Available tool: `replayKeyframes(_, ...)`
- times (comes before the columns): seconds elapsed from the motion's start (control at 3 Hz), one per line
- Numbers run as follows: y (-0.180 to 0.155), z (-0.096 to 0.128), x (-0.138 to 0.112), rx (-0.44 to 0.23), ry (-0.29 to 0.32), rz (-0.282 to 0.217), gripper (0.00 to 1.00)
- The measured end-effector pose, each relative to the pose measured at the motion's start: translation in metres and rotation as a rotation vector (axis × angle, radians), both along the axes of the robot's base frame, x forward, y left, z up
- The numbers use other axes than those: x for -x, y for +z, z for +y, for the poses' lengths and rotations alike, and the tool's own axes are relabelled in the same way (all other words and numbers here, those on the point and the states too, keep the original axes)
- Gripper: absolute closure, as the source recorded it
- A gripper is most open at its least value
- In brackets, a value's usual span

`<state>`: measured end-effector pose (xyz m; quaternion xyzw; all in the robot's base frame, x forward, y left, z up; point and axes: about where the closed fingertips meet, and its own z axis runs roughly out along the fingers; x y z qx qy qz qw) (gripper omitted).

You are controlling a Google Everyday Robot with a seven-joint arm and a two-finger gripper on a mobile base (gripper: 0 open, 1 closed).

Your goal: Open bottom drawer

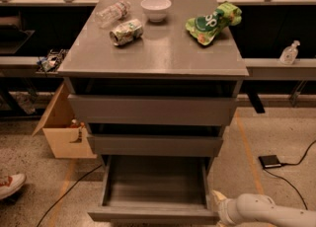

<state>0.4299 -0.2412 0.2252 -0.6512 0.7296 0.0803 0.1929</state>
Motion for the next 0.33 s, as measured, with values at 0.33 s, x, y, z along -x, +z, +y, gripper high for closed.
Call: replayKeyframes(0.33,0.0412,-0.0393,-0.0156,0.009,-0.040,-0.053,0.00)
